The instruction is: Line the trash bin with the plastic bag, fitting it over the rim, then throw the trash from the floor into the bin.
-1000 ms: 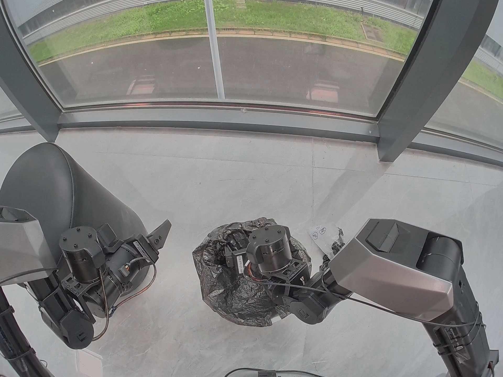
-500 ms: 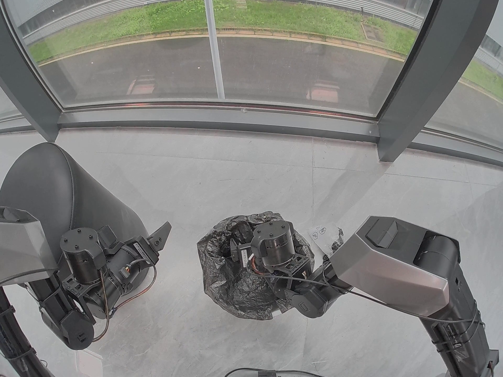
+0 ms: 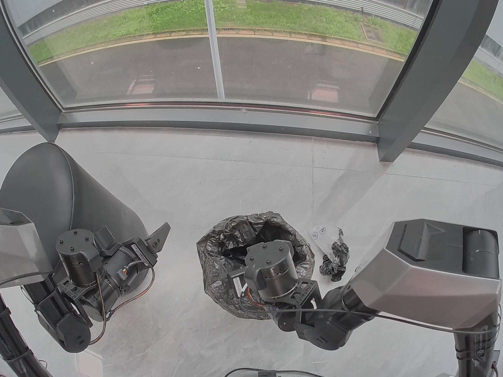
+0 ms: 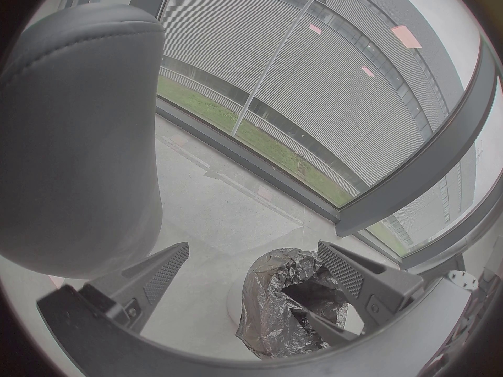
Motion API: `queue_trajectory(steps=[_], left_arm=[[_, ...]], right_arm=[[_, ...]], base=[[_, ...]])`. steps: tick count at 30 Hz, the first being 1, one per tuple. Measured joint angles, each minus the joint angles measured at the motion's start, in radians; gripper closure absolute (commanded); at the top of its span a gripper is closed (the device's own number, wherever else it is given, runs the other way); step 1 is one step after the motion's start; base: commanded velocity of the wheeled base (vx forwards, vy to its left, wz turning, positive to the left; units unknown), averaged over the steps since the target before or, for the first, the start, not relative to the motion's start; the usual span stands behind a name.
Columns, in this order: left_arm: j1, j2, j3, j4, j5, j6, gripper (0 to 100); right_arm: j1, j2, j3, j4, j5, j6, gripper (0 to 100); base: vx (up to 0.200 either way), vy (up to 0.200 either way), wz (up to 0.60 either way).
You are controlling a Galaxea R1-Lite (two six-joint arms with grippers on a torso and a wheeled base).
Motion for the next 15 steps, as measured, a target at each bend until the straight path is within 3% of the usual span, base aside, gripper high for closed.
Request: queue_trajectory(steps=[8,15], left_arm=[[0.000,-0.013,0.014,0.000,0.000,-0.001,0],[-0.001,-0.022,0.019,0.000,-0.001,0.000,0]], right_arm=[[0.031,-0.143,0.204,-0.001,0.001,-0.001,0],[-0.032,-0.304,0.385,-0.001,0.014,-0.013,0]], base=[[0.000,0.000,0.00],[0.000,0.000,0.00]])
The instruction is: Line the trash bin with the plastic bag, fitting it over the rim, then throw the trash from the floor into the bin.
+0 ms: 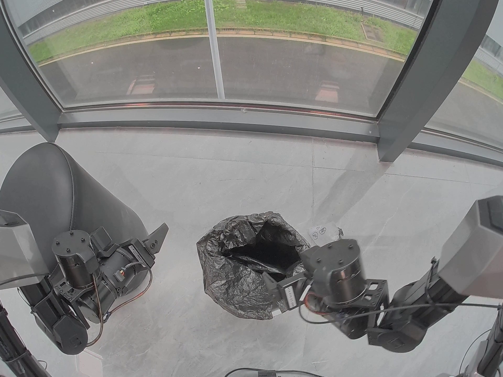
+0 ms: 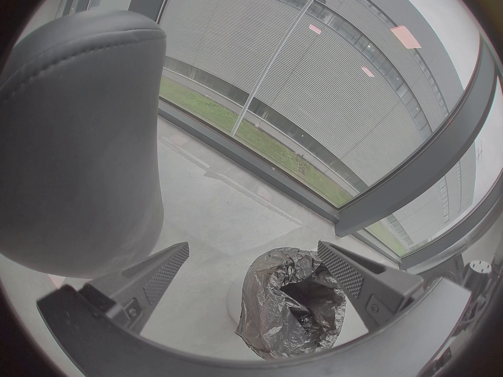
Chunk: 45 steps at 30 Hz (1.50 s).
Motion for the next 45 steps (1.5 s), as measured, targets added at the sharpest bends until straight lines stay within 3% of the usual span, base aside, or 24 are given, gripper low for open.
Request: queue_trajectory(steps=[4,9,14,18,24,33,45], left_arm=[[0.000,-0.002,0.000,0.000,-0.007,0.000,0],[0.000,-0.003,0.001,0.000,-0.016,0.000,0],[0.001,-0.001,0.002,0.000,-0.020,-0.002,0],[0.001,0.000,0.002,0.000,-0.021,-0.005,0],[0.003,0.003,0.002,0.000,-0.021,-0.007,0],[0.005,0.018,0.001,0.000,-0.022,-0.007,0],[0.003,0.043,0.000,0.000,-0.021,-0.007,0]], right_arm=[[-0.115,-0.065,0.074,0.000,0.052,-0.036,0],[-0.319,-0.100,0.133,0.000,0.189,-0.123,0],[-0.451,-0.052,0.144,-0.001,0.286,-0.170,0],[-0.523,0.033,0.101,-0.009,0.325,-0.201,0],[-0.575,0.166,-0.037,-0.014,0.342,-0.245,0],[-0.591,0.340,-0.276,0.022,0.348,-0.274,0],[-0.594,0.483,-0.559,0.280,0.357,-0.271,0]], base=[[0.000,0.000,0.00],[0.000,0.000,0.00],[0.000,0.000,0.00],[0.000,0.000,0.00],[0.000,0.000,0.00],[0.000,0.000,0.00],[0.000,0.000,0.00]])
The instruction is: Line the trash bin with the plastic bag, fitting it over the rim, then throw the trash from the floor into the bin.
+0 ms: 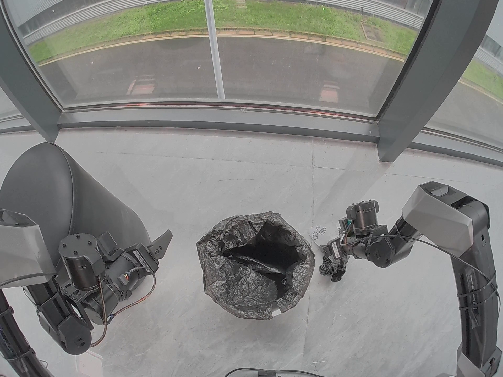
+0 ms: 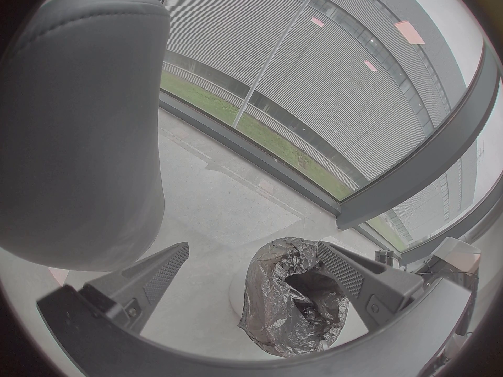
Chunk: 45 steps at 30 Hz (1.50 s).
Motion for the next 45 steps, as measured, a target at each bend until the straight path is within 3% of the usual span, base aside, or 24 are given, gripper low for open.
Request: queue_trajectory(steps=[27,43,44,45], left_arm=[[-0.006,0.050,-0.005,0.000,0.001,-0.001,0],[-0.007,0.074,-0.008,0.000,0.002,-0.001,0],[-0.008,0.075,-0.008,0.000,0.002,-0.001,0],[-0.009,0.075,-0.008,0.000,0.002,-0.001,0]], right_arm=[[-0.001,0.202,-0.533,0.436,0.003,0.028,0],[-0.013,0.263,-0.618,0.528,-0.001,0.024,0],[-0.013,0.264,-0.619,0.528,-0.001,0.024,100],[-0.013,0.264,-0.620,0.529,-0.001,0.024,100]], base=[[0.000,0.000,0.00],[0.000,0.000,0.00],[0.000,0.000,0.00],[0.000,0.000,0.00]])
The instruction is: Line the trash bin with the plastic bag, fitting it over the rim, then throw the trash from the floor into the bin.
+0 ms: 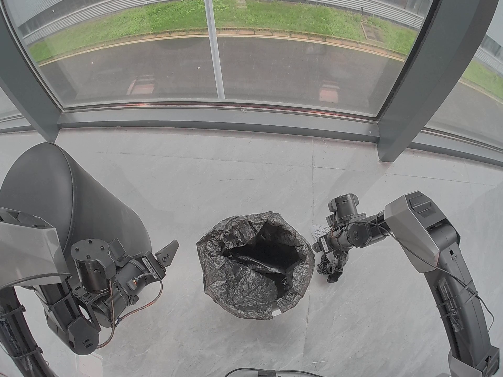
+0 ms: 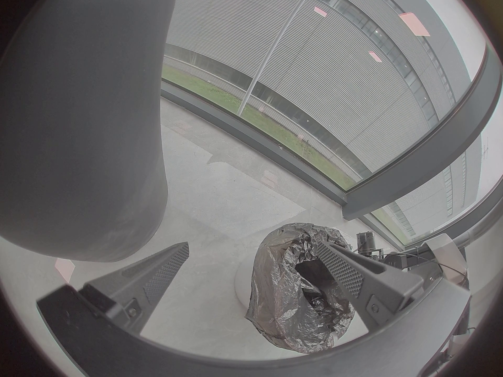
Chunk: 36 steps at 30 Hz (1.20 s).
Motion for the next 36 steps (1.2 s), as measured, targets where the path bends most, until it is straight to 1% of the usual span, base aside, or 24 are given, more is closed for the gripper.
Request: queue_trajectory(steps=[12,18,22,25,30,36], left_arm=[[-0.002,0.001,0.000,0.000,0.000,-0.002,0],[-0.003,0.001,0.000,0.000,0.000,-0.002,0],[-0.003,0.001,0.000,0.000,0.000,-0.002,0],[-0.003,0.001,0.000,0.001,0.000,-0.002,0],[-0.004,0.000,0.001,0.000,0.001,-0.002,0],[-0.008,-0.003,0.003,0.000,0.004,-0.006,0]], right_arm=[[0.004,0.001,0.000,-0.001,-0.007,0.011,100],[0.007,-0.007,0.005,-0.002,-0.013,0.034,100],[0.007,-0.045,0.041,-0.001,-0.016,0.053,100],[0.009,-0.119,0.094,0.000,-0.015,0.061,100],[0.015,-0.308,0.199,-0.001,-0.013,0.067,100],[0.059,-0.584,0.322,0.009,-0.016,0.074,100]], base=[[0.000,0.000,0.00],[0.000,0.000,0.00],[0.000,0.000,0.00],[0.000,0.000,0.00],[0.000,0.000,0.00],[0.000,0.000,0.00]])
